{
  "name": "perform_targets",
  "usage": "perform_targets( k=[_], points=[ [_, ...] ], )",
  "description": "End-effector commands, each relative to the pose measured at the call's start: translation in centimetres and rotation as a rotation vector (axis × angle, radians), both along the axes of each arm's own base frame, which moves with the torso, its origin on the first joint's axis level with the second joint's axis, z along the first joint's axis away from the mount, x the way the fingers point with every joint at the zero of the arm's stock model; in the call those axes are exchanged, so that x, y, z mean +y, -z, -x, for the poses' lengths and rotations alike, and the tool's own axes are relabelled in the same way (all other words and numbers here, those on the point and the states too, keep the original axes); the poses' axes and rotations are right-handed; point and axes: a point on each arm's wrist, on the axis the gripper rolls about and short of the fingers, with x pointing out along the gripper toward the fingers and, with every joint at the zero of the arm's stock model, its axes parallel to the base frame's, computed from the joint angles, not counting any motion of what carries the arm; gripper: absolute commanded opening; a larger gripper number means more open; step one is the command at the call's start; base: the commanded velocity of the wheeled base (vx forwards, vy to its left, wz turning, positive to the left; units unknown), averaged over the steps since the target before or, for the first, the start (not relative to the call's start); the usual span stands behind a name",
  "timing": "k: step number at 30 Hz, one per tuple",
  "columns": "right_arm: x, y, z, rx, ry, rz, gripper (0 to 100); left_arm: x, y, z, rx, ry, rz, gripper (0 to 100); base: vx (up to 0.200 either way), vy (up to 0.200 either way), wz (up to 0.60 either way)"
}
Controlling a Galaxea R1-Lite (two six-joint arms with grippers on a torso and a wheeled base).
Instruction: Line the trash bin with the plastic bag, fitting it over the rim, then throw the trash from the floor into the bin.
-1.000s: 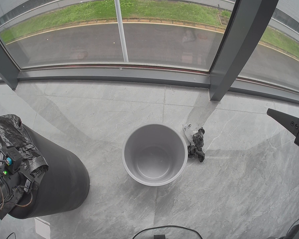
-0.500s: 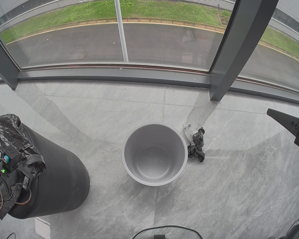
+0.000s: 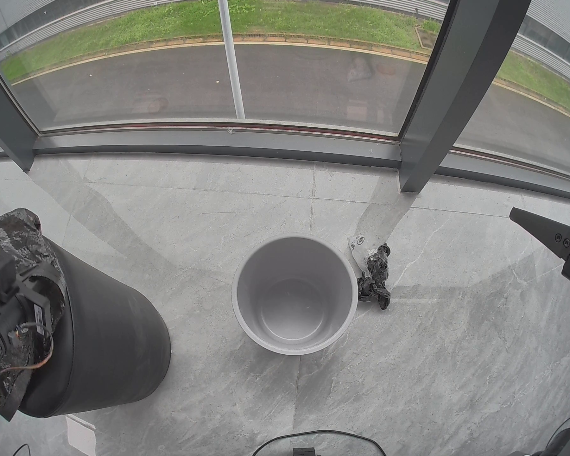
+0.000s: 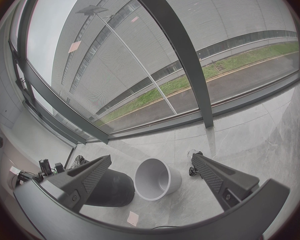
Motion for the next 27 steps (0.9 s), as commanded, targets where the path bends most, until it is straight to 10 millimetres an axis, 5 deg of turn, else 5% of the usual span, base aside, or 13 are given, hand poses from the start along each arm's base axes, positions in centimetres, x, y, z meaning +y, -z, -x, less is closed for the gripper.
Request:
perform_targets(
  k=[1,12,20,27],
  points=[
    [0.2,0.6,-0.3,0.006,-0.011,0.061,100,-1.3,-5.1,-0.6,-0.241,0.051,0.345,0,0.0,0.0,0.0],
    [5.6,0.8,-5.4,0.072,-0.184,0.145,100,-3.6,-14.0,-3.8,-0.382,0.122,0.97,0,0.0,0.0,0.0],
    [9.2,0.7,-5.2,0.058,-0.323,0.15,100,-6.2,-17.8,-0.6,-0.107,0.341,1.345,0,0.0,0.0,0.0],
    [13.3,2.3,-5.7,0.044,-0.427,0.154,100,-6.7,-18.8,0.6,0.076,0.546,1.511,0,0.0,0.0,0.0]
  ],
)
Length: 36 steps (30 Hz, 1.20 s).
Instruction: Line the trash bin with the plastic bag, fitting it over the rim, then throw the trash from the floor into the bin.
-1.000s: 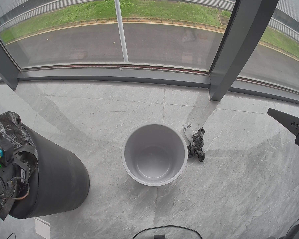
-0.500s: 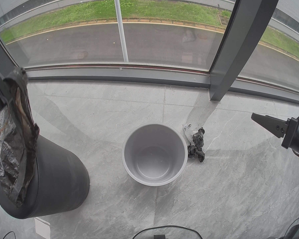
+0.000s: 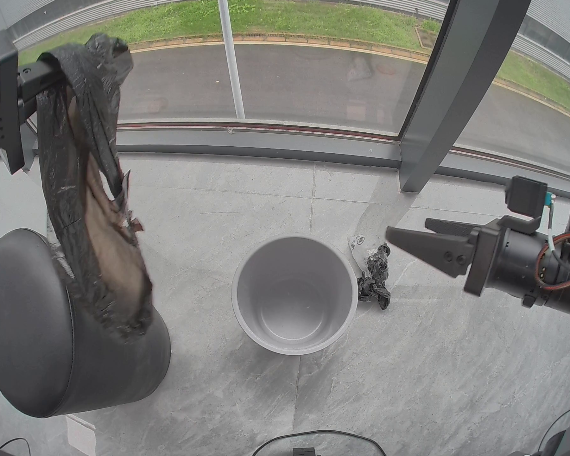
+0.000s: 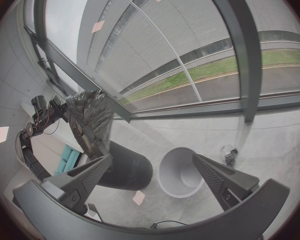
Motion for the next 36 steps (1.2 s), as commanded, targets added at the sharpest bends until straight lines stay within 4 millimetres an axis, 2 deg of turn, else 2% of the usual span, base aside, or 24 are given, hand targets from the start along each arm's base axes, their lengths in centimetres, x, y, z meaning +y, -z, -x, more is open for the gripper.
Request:
perform_targets(
  k=[1,3,8,13,18,23,24,26,29,36],
  points=[
    [4.2,2.3,-1.1,0.042,-0.097,0.04,100,-0.5,-1.6,1.1,-0.004,0.141,0.082,0,0.0,0.0,0.0],
    [5.7,3.0,-1.7,0.038,-0.108,0.042,100,-0.8,-1.8,1.1,-0.003,0.167,0.091,0,0.0,0.0,0.0],
    [7.1,3.0,-2.0,0.021,-0.098,0.034,100,-1.4,-1.6,1.1,0.013,0.199,0.099,0,0.0,0.0,0.0],
    [8.9,4.6,-2.0,0.056,-0.133,0.072,100,-2.9,-1.8,0.6,0.013,0.286,0.165,0,0.0,0.0,0.0],
    [10.7,5.2,-1.0,0.061,-0.157,0.08,100,-3.5,-2.0,1.4,0.003,0.354,0.174,0,0.0,0.0,0.0],
    [14.4,7.0,0.2,0.06,-0.163,0.113,100,-3.9,-1.8,1.4,0.012,0.363,0.17,0,0.0,0.0,0.0],
    [14.4,7.0,0.2,0.06,-0.163,0.113,100,-3.9,-1.8,1.4,0.012,0.363,0.17,0,0.0,0.0,0.0],
    [16.6,8.0,1.0,0.03,-0.156,0.114,100,-4.0,-1.6,1.4,0.018,0.37,0.17,0,0.0,0.0,0.0],
    [18.2,8.6,0.9,0.016,-0.139,0.113,100,-4.0,-1.6,1.6,0.018,0.376,0.172,0,0.0,0.0,0.0],
    [18.9,8.9,-0.2,0.001,-0.065,0.119,100,-4.0,-1.6,1.7,0.025,0.381,0.182,0,0.0,0.0,0.0]
  ],
)
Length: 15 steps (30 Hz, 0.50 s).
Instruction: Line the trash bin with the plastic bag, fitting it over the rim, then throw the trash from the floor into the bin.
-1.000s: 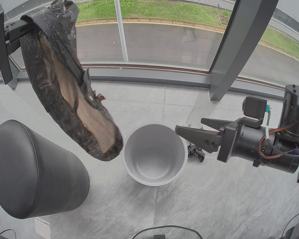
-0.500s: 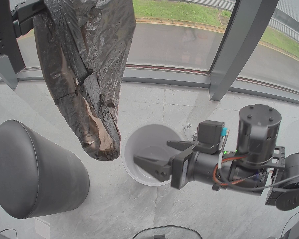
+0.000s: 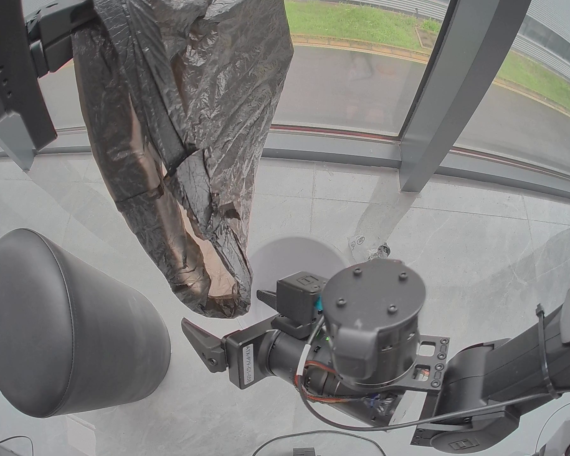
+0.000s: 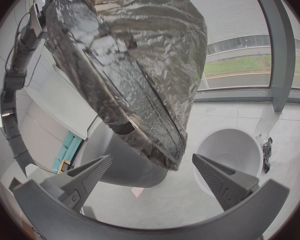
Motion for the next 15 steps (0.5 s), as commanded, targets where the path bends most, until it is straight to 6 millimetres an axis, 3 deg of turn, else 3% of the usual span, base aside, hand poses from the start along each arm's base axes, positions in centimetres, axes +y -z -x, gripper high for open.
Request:
perform_targets(
  k=[1,10,15],
  points=[
    [0.9,1.2,-0.7,0.003,0.019,0.031,100,0.0,0.0,0.1,0.0,0.005,0.002,0,0.0,0.0,0.0],
    [0.8,1.4,-4.8,-0.03,0.131,0.029,100,0.3,-0.2,0.4,-0.004,0.008,0.011,0,0.0,0.0,0.0],
    [1.1,1.3,-5.3,-0.048,0.148,0.031,100,0.4,-0.3,0.5,-0.008,0.01,0.015,0,0.0,0.0,0.0]
  ],
)
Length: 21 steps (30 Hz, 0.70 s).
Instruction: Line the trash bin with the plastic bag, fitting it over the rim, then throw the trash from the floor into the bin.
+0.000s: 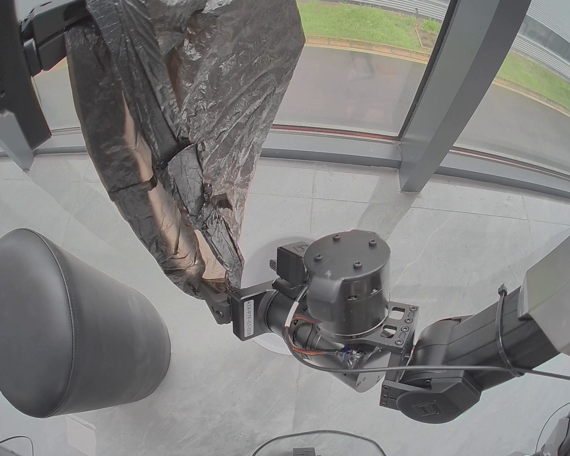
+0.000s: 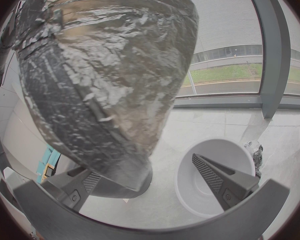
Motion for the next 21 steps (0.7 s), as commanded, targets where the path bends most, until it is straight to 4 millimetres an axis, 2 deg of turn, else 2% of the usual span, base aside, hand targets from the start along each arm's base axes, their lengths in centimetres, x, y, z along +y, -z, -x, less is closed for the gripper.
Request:
perform_targets(
  k=[1,16,18,21],
  points=[
    [0.2,0.5,-0.6,0.001,0.013,0.008,0,0.2,-0.1,0.2,-0.006,0.0,0.006,0,0.0,0.0,0.0],
    [-0.1,-0.2,-0.1,-0.015,0.03,0.007,0,0.2,0.1,0.2,-0.002,-0.002,0.0,0,0.0,0.0,0.0],
    [-0.9,-0.7,0.4,-0.026,0.023,0.032,0,0.2,0.4,0.1,0.005,-0.005,-0.01,0,0.0,0.0,0.0],
    [-3.5,-1.0,1.5,-0.042,0.002,0.192,0,0.5,1.7,0.3,0.012,-0.012,-0.053,0,0.0,0.0,0.0]
  ],
)
